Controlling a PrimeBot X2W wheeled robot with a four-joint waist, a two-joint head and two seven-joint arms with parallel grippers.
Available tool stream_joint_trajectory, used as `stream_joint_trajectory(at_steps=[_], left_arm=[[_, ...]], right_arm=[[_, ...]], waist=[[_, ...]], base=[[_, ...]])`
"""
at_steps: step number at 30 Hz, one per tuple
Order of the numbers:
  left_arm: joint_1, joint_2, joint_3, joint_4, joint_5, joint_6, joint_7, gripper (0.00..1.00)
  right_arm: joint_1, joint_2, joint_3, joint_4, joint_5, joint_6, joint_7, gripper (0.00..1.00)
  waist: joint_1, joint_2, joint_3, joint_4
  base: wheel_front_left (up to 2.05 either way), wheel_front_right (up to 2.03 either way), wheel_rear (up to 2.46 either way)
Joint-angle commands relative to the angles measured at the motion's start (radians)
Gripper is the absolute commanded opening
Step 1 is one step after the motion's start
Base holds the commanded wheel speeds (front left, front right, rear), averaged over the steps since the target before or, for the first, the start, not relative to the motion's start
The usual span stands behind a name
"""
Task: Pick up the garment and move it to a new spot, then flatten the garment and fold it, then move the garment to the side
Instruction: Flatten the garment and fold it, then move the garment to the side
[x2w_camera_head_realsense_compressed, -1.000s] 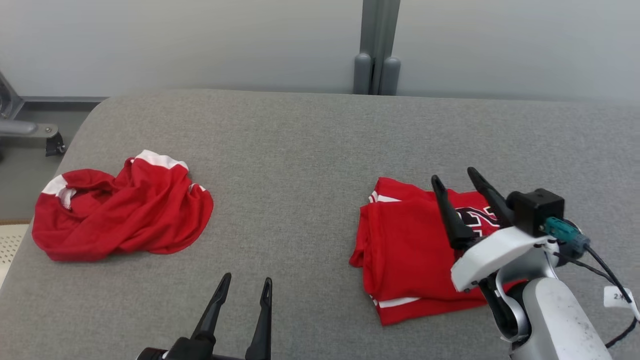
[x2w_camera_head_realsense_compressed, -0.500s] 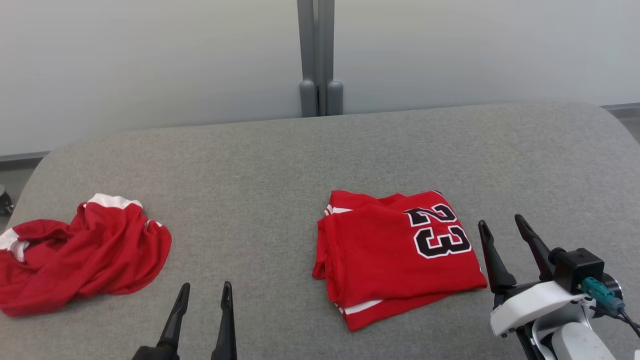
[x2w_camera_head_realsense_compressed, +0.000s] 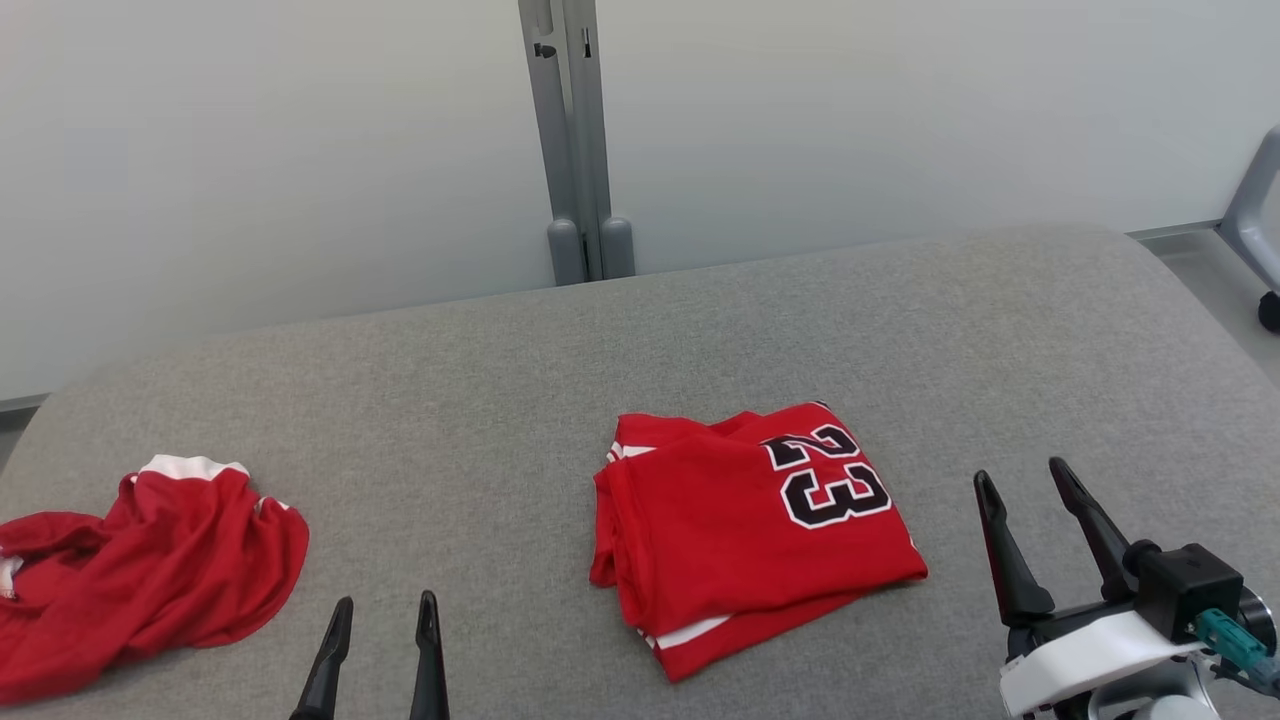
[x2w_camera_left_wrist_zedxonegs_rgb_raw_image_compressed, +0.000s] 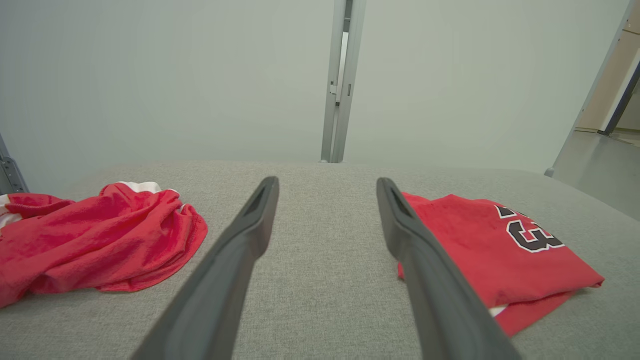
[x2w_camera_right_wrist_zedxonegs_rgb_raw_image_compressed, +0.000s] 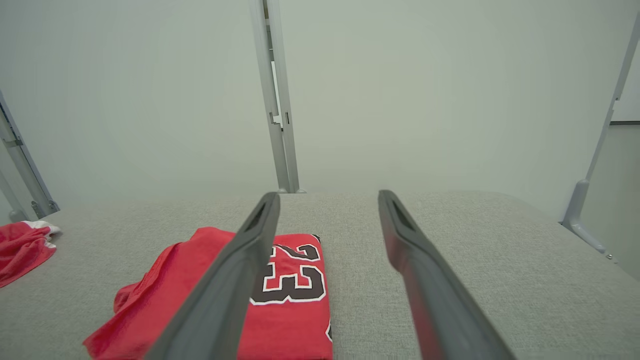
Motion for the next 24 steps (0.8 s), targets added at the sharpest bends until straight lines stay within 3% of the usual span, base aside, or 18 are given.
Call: stream_joint_trajectory(at_steps=[1,24], left_arm=[[0.017,0.0,0.006,-0.004,-0.001,0.007,-0.003,1.0],[0.056,0.0,0.012,-0.002,0.017,0.002,-0.003,1.0]], right_arm=[[0.017,0.001,-0.003,-0.012,-0.003,-0.001,-0.002,1.0],[0.048,-0.005,0.015,-0.014,0.016,-0.001,-0.002,1.0]], waist=[[0.0,0.0,-0.003,0.0],[0.0,0.0,-0.003,0.023]], base=[[0.0,0.0,0.0],[0.0,0.0,0.0]])
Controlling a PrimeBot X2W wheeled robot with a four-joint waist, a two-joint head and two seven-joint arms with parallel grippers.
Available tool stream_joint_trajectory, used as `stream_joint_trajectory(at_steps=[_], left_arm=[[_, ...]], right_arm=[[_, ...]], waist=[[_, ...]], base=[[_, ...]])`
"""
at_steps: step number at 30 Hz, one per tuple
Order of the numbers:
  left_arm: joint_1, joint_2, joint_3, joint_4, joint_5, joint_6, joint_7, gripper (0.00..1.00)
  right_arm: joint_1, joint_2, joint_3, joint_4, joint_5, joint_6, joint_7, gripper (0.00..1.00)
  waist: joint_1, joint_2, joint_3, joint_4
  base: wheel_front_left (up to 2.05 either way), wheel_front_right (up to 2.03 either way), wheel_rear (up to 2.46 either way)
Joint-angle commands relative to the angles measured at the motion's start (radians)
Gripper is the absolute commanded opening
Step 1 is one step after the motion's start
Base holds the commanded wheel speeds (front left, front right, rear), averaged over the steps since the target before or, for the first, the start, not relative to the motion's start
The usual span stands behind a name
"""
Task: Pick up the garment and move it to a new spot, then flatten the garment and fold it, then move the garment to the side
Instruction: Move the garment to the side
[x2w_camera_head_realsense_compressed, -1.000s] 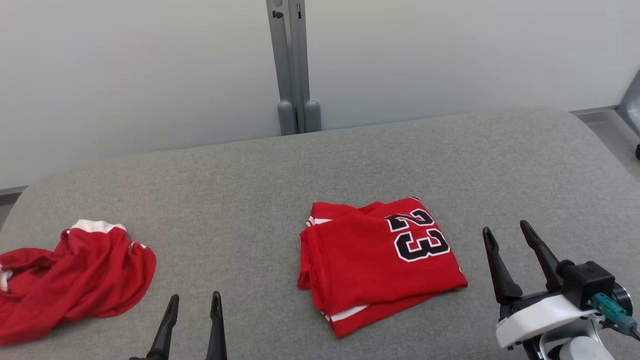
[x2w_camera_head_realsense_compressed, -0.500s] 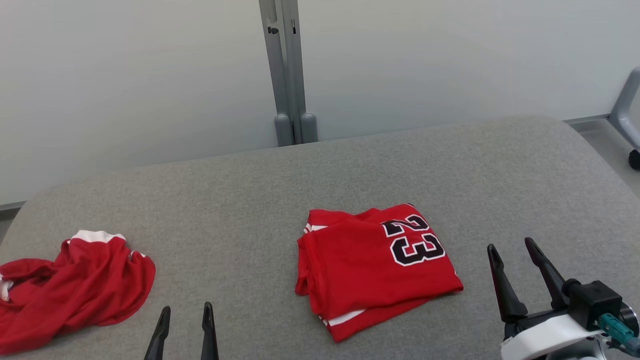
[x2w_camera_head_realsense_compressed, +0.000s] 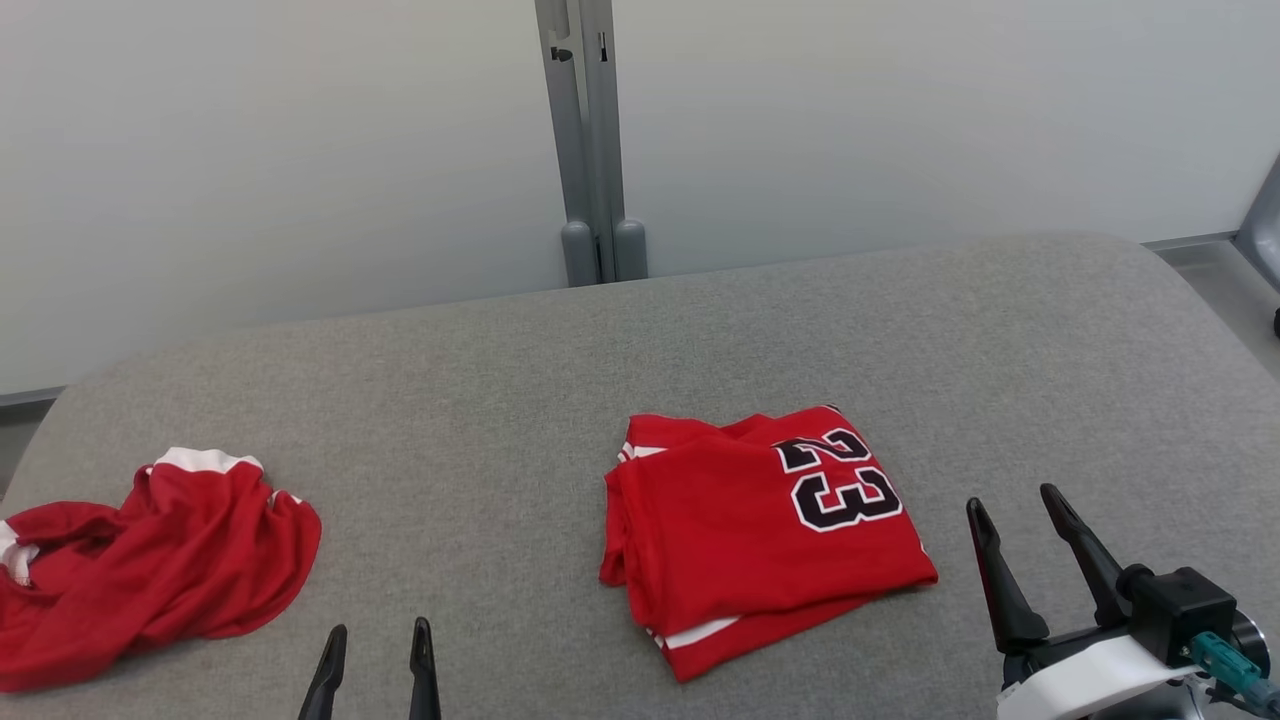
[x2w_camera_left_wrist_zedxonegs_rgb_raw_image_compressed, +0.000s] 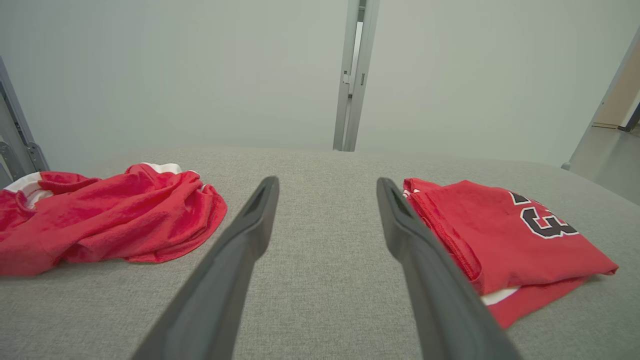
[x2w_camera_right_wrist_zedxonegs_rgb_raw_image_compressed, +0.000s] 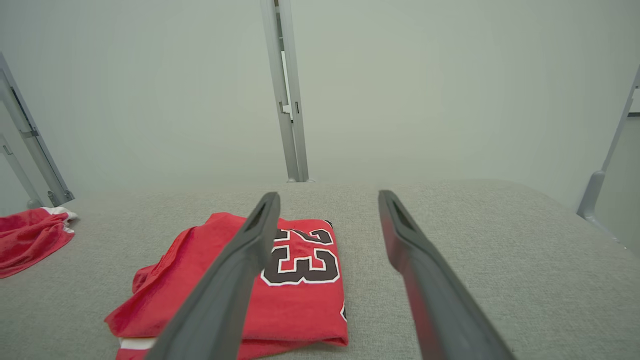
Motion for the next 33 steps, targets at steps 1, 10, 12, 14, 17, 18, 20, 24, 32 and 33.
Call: stream_joint_trajectory(at_steps=[1,10,12,14,17,18,20,24,32,33], left_arm=[[0.012,0.001,0.001,0.002,0.011,-0.006,-0.003,1.0],[0.008,0.001,-0.001,0.003,0.012,-0.001,-0.003,1.0],[0.007,0.001,-0.001,0.004,0.012,0.0,-0.003,1.0],[0.005,0.001,-0.001,0.006,0.011,0.002,-0.003,1.0],[0.003,0.001,0.001,0.007,0.011,0.002,-0.003,1.0],[0.002,0.001,0.001,0.007,0.011,0.002,-0.003,1.0],[0.002,0.001,0.002,0.008,0.013,0.002,-0.003,1.0],[0.002,0.001,0.001,0.007,0.013,0.005,-0.003,1.0],[0.003,0.001,0.0,0.009,0.013,0.007,-0.003,1.0],[0.001,0.001,-0.001,0.009,0.014,0.007,-0.003,1.0]], right_arm=[[0.0,-0.001,-0.001,0.002,0.005,-0.001,-0.002,1.0],[-0.006,-0.005,0.006,0.003,0.006,-0.001,-0.002,1.0],[-0.005,-0.006,0.005,0.004,0.006,-0.001,-0.002,1.0],[-0.006,-0.006,0.005,0.004,0.007,-0.001,-0.002,1.0],[-0.007,-0.005,0.006,0.004,0.007,-0.001,-0.002,1.0],[-0.007,-0.004,0.006,0.005,0.007,-0.001,-0.002,1.0],[-0.007,-0.004,0.006,0.005,0.007,-0.001,-0.002,1.0],[-0.006,-0.003,0.008,0.006,0.008,-0.001,-0.002,1.0],[-0.007,0.002,0.01,0.011,0.012,-0.001,-0.003,1.0],[-0.007,0.002,0.01,0.011,0.012,-0.001,-0.003,1.0]], waist=[[0.0,0.0,0.003,0.004],[0.0,0.0,0.011,0.016],[0.0,0.0,0.013,0.018],[0.0,0.0,0.015,0.02],[0.0,0.0,0.017,0.023],[0.0,0.0,0.017,0.023],[0.0,0.0,0.017,0.024],[0.0,0.0,0.018,0.026],[0.0,0.0,0.027,0.027],[0.0,0.0,0.029,0.028]], base=[[0.0,0.0,0.0],[0.0,0.0,0.0],[0.0,0.0,0.0],[0.0,0.0,0.0],[0.0,0.0,0.0],[0.0,0.0,0.0],[0.0,0.0,0.0],[0.0,0.0,0.0],[0.0,0.0,0.0],[0.0,0.0,0.0]])
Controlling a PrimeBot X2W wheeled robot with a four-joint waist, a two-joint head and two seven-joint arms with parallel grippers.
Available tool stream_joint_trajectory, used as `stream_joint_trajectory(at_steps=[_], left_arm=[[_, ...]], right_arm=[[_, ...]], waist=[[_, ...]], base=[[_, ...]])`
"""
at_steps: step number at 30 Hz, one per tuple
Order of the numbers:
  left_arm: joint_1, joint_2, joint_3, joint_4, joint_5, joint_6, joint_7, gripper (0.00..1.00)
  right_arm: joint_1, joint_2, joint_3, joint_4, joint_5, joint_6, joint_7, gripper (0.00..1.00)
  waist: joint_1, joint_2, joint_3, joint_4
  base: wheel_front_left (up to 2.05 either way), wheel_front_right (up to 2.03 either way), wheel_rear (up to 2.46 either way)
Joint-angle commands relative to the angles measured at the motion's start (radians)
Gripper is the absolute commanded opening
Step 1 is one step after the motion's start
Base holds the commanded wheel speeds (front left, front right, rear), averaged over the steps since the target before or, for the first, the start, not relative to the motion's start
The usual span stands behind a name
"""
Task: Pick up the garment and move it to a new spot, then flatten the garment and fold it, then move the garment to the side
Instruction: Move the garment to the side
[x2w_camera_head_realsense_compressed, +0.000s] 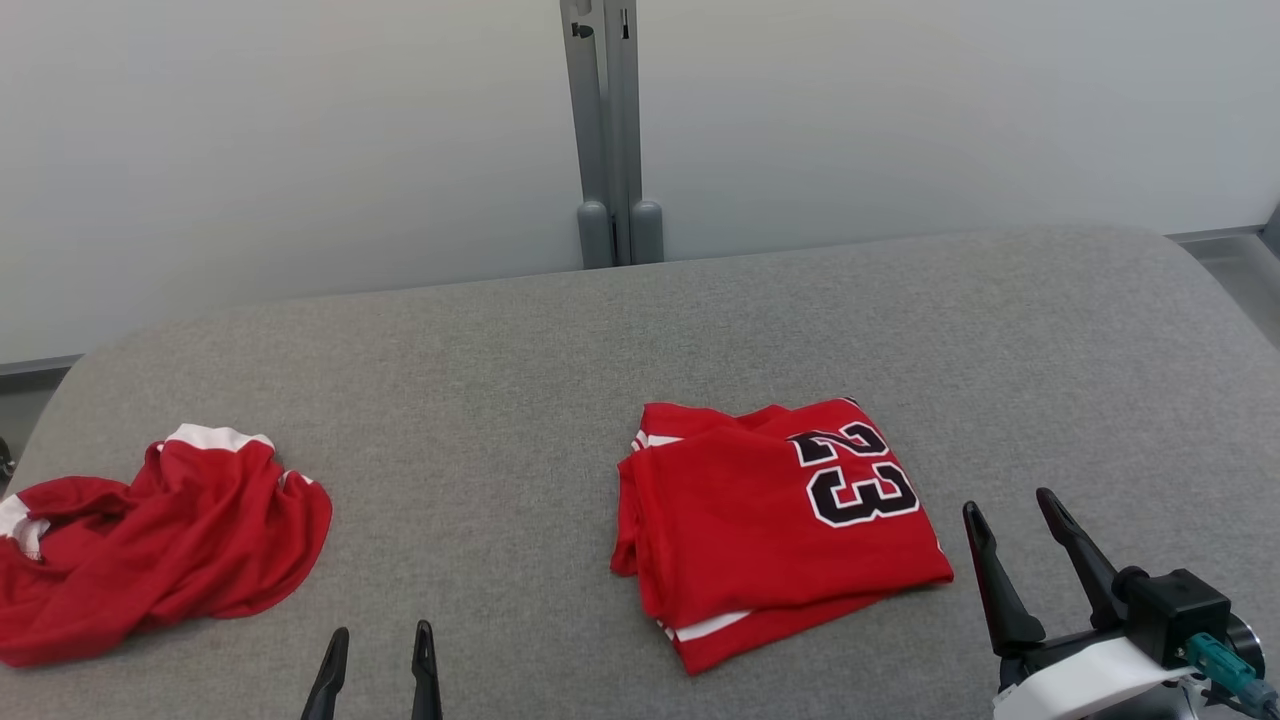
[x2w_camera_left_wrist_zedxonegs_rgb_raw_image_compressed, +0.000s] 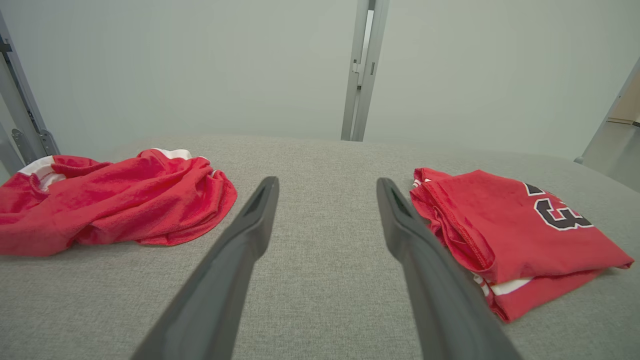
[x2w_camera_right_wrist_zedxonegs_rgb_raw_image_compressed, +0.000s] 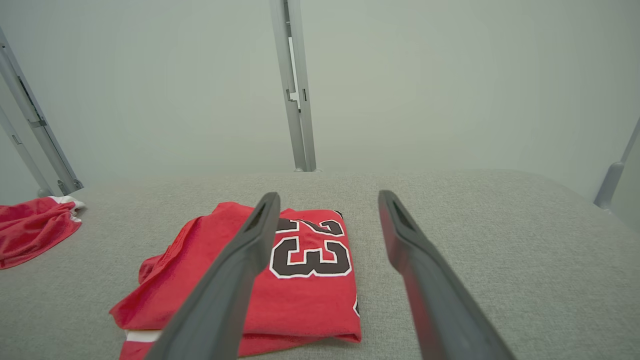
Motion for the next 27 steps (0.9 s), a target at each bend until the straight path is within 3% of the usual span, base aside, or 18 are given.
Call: stream_joint_trajectory(at_steps=[1,11,17,21,27], left_arm=[[0.0,0.001,0.002,0.003,0.008,0.006,-0.003,1.0],[-0.031,0.001,-0.004,-0.002,0.03,0.012,-0.003,1.0],[-0.048,0.001,-0.006,-0.014,0.049,0.025,-0.003,1.0],[-0.081,0.001,-0.015,-0.018,0.054,0.019,-0.003,1.0],[-0.132,0.001,-0.038,-0.024,0.063,0.018,-0.003,1.0]], right_arm=[[-0.007,0.0,0.001,0.002,0.004,-0.001,-0.003,1.0],[-0.039,-0.02,0.027,0.036,0.024,-0.001,-0.003,1.0],[-0.131,-0.052,0.068,0.114,0.11,-0.001,-0.003,1.0],[-0.218,-0.1,0.115,0.206,0.194,-0.001,0.004,1.0],[-0.358,-0.225,0.22,0.346,0.414,-0.001,0.158,1.0]], waist=[[0.0,0.0,0.005,0.002],[0.0,0.0,0.056,0.032],[0.0,0.0,0.111,0.052],[0.0,0.0,0.164,0.076],[0.0,0.0,0.224,0.123]], base=[[0.0,0.0,0.0],[0.0,0.0,0.0],[0.0,0.0,0.0],[0.0,0.0,0.0],[0.0,0.0,0.0]])
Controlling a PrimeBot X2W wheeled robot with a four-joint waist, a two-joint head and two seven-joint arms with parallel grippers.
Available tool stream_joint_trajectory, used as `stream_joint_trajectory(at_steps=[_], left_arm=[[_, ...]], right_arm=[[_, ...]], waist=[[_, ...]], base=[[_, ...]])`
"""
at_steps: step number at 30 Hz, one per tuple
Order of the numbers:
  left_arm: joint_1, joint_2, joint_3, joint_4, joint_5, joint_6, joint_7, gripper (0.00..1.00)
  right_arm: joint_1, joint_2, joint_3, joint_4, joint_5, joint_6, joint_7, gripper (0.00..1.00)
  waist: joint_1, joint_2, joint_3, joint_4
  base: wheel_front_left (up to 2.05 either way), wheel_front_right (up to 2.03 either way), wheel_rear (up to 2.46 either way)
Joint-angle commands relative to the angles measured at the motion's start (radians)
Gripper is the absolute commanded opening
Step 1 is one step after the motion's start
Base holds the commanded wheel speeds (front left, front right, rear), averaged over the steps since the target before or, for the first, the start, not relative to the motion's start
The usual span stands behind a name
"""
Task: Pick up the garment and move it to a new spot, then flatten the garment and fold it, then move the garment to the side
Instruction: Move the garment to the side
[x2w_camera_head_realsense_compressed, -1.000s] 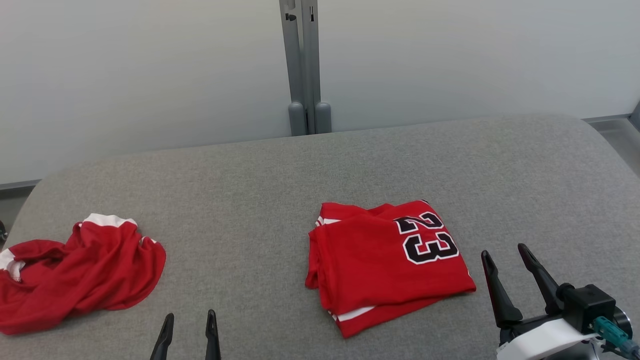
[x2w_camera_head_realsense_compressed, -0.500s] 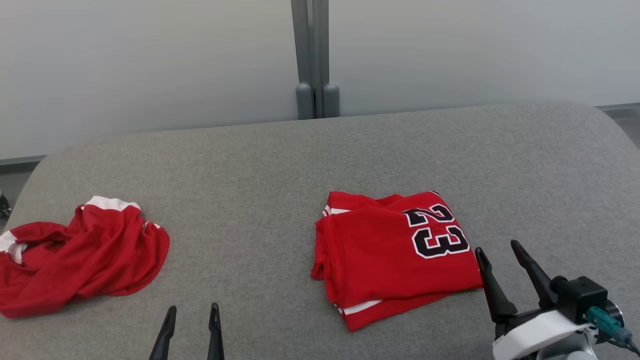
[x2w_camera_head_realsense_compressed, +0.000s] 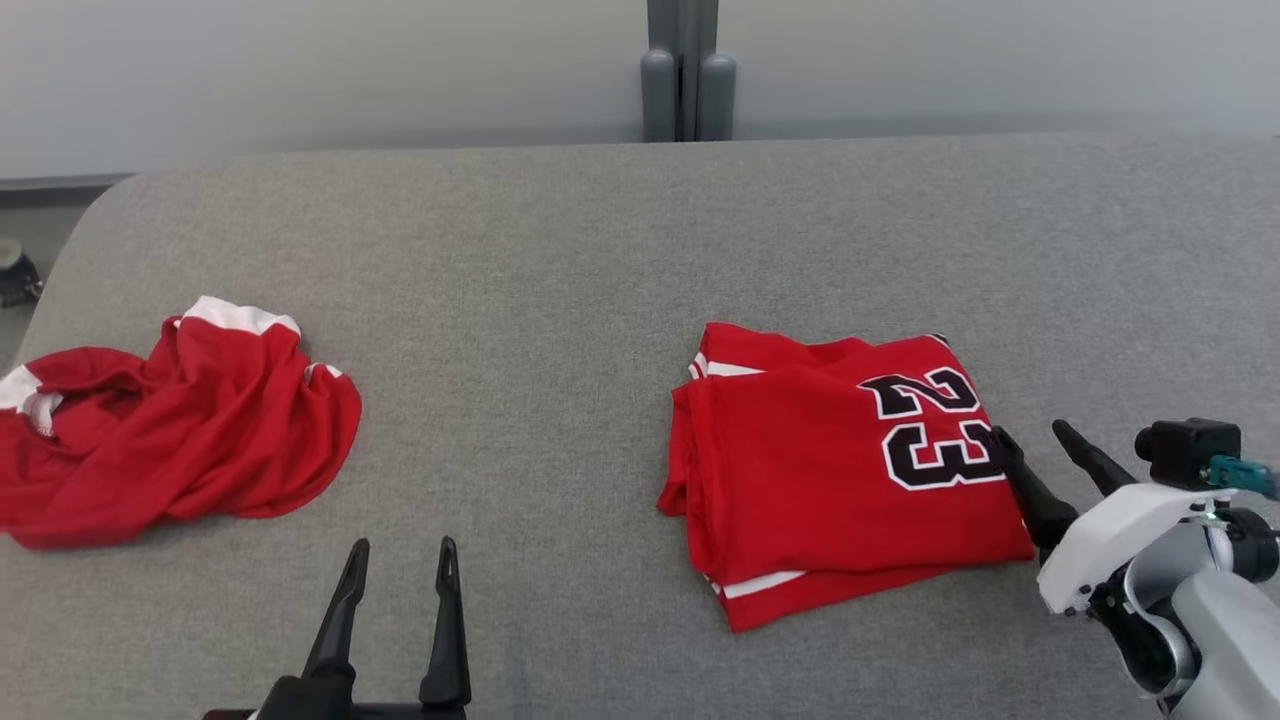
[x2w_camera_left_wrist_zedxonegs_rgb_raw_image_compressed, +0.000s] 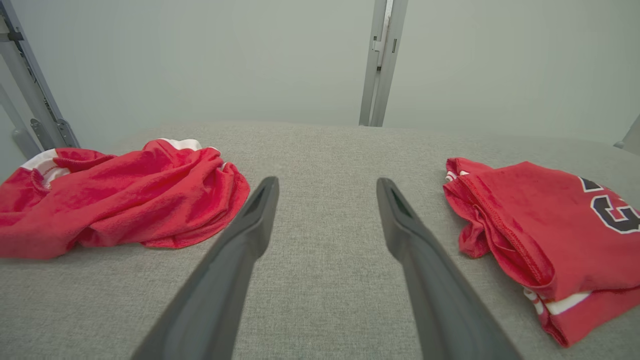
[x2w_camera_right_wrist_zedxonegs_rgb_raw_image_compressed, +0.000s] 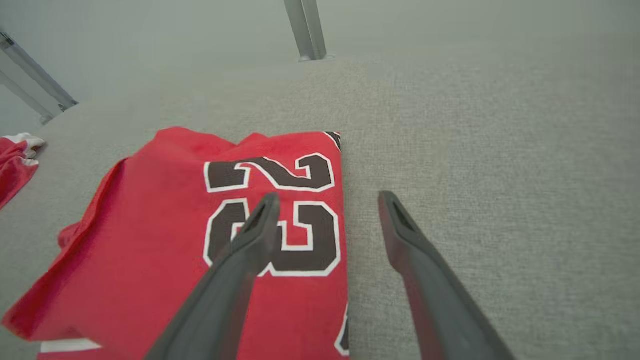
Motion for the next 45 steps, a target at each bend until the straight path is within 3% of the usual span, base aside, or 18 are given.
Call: stream_joint_trajectory(at_steps=[1,12,13,14,15,19,25,34,45], left_arm=[[-0.025,0.001,-0.002,-0.005,0.013,-0.002,-0.003,1.0],[-0.072,0.001,-0.023,-0.018,0.021,0.002,-0.003,1.0],[-0.075,0.001,-0.024,-0.021,0.021,0.003,-0.003,1.0],[-0.081,0.001,-0.025,-0.023,0.022,0.001,-0.003,1.0],[-0.084,0.001,-0.025,-0.025,0.023,0.0,-0.003,1.0],[-0.106,0.001,-0.024,-0.042,0.031,-0.007,-0.003,1.0],[-0.144,0.001,-0.021,-0.078,0.053,-0.017,-0.003,1.0],[-0.232,0.018,-0.041,-0.166,0.114,-0.049,-0.003,1.0],[-0.289,0.056,-0.062,-0.239,0.158,-0.071,-0.003,1.0]], right_arm=[[-0.024,-0.016,0.024,0.009,0.034,-0.001,0.031,1.0],[-0.153,-0.102,0.145,0.097,0.228,-0.001,0.152,1.0],[-0.164,-0.104,0.155,0.099,0.237,-0.001,0.156,0.8],[-0.176,-0.109,0.167,0.1,0.247,-0.001,0.156,0.36],[-0.186,-0.114,0.177,0.1,0.256,-0.001,0.152,0.0],[-0.228,-0.148,0.215,0.091,0.277,-0.001,0.126,0.0],[-0.312,-0.248,0.222,0.106,0.254,-0.002,0.049,0.0],[-0.458,-0.405,0.136,0.171,0.24,-0.002,-0.015,0.0],[-0.569,-0.54,0.053,0.232,0.214,-0.002,-0.045,0.0]], waist=[[0.0,0.0,0.035,0.034],[0.0,0.0,0.119,0.058],[0.0,0.0,0.127,0.056],[0.0,0.0,0.137,0.053],[0.0,0.0,0.145,0.05],[0.0,0.0,0.188,0.025],[0.0,0.0,0.266,-0.041],[0.0,0.0,0.437,-0.125],[0.0,0.0,0.549,-0.154]], base=[[0.0,0.0,0.0],[0.0,0.0,0.0],[0.0,0.0,0.0],[0.0,0.0,0.0],[0.0,0.0,0.0],[0.0,0.0,0.0],[0.0,0.0,0.0],[0.0,0.0,0.0],[0.0,0.0,0.0]])
